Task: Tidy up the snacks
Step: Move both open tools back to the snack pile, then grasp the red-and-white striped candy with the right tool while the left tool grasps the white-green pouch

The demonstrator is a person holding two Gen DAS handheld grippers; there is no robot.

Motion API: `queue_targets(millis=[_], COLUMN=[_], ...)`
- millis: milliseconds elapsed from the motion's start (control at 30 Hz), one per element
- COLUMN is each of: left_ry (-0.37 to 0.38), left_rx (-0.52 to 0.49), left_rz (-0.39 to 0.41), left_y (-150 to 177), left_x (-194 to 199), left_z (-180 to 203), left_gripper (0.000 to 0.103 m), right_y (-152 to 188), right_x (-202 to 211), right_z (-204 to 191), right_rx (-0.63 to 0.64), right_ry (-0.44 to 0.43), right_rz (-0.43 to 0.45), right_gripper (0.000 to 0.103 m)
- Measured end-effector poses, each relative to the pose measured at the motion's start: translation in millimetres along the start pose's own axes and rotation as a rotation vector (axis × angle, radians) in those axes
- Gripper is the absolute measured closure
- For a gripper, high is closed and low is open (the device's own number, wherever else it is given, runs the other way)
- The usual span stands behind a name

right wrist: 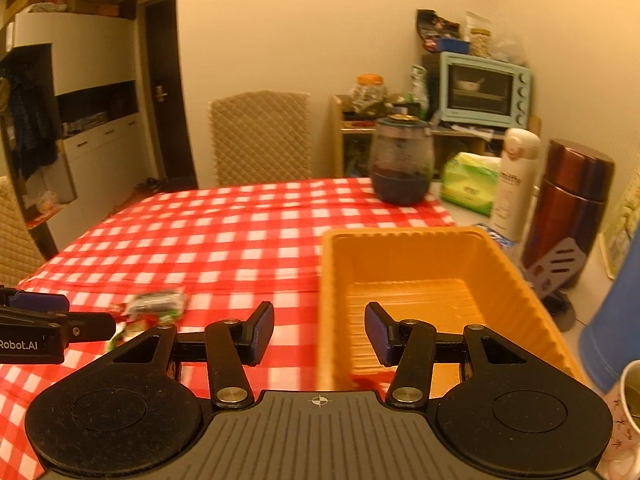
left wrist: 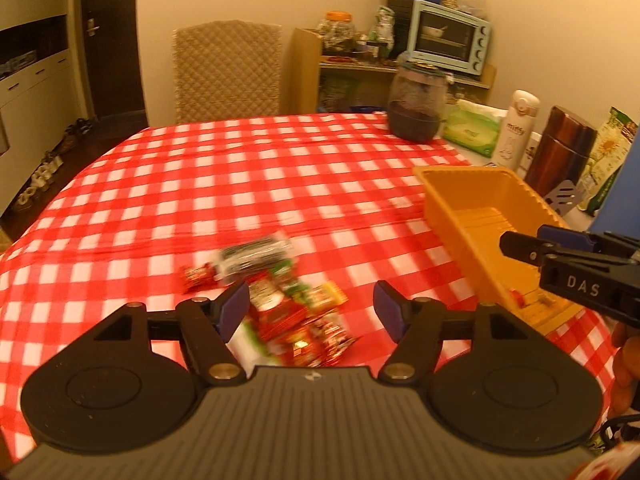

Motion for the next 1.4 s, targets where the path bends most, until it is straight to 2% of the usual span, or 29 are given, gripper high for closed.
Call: queue_targets(millis=[133, 300, 533, 667, 833, 1133, 1267, 1400], left_ry=[-0.034, -0.071, -0.106, -0.103, -0.097, -0.048, -0.019, 0.003], left_rx=[0.010, 0.012, 0.027, 0.056, 0.094, 0.145, 0.167, 0.178], left_rz=[-0.004, -0.022, -0.046, -0.056, -0.072, -0.063, -0.058, -0.050], left_y=[10, 27, 54, 65, 74, 74, 72, 67], left_x=[8, 12, 8, 0, -10, -20, -24, -29], left_z=[-23, -48, -77, -89, -99, -104, -101, -96], left_gripper=[0.030, 0.030, 0.023, 0.022, 0.022, 0.022, 0.022, 0.023], right_y=[3, 13, 44, 57, 65, 78, 84, 84], right_x=[0, 1, -15, -32, -57, -94, -96, -92], right_z=[-17, -40, -79, -89, -92, -104, -107, -103], right_rx=[0.008, 0.031, 0.073, 0.063, 0.045, 0.039, 0.089, 0.093], right_ry=[-0.031, -0.079, -0.165, -0.188, -0.173, -0.192, -0.181, -0.176], right_rz=[0.007, 0.001, -0.095, -0.142, -0.185, -0.253, -0.264, -0.257], right_gripper=[0.052, 0.052, 0.052, 0.052, 0.052, 0.053, 0.071, 0.078])
Point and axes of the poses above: each gripper's, at about its wrist camera, not at the fingertips, and x roughly against the way its jaws point, z to its right, y to its underside, the point moved 6 cm from there along -x, roughly the way its jaws point, and after that the axes turned 7 degrees about z, right-handed, at the moved point
